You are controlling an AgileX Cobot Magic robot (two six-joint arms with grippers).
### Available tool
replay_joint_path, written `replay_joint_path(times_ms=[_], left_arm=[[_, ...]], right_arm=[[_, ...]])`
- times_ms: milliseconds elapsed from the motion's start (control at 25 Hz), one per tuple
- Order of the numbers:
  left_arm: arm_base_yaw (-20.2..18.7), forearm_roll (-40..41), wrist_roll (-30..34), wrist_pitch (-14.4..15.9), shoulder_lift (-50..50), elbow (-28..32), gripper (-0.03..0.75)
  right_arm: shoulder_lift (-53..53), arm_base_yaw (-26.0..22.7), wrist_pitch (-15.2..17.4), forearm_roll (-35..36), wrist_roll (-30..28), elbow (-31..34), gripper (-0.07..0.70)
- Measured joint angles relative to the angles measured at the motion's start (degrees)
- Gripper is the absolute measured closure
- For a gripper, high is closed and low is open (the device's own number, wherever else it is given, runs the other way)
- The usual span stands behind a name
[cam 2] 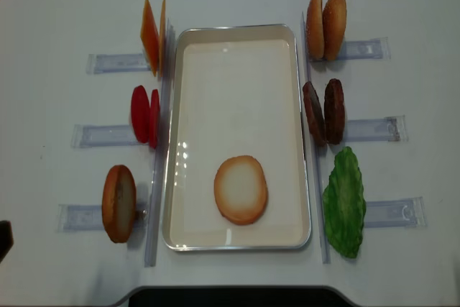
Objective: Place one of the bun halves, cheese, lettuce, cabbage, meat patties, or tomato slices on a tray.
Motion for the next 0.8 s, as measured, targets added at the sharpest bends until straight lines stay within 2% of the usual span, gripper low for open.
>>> replay_joint_path(times_ms=[320,520,720,800], left_arm=[[0.00,1.47,2.02,0.05,-14.54,7.41,0.199],[0.00,1.41,2.29,-0.04,-16.78,11.66,0.199],[0.00,-0.32,4.35,-6.46,-16.85,13.83,0.199],[0.00,-0.53,4.68,-7.37,-16.85,14.42,0.199]], right_arm=[[0.00,0.00,0.00,0.00,0.00,0.00,0.160],[0.00,0.00,0.00,0.05,0.00,0.00,0.160],[0.00,0.00,0.00,0.47,0.00,0.00,0.160],[0.00,0.00,0.00,0.47,0.00,0.00,0.160]])
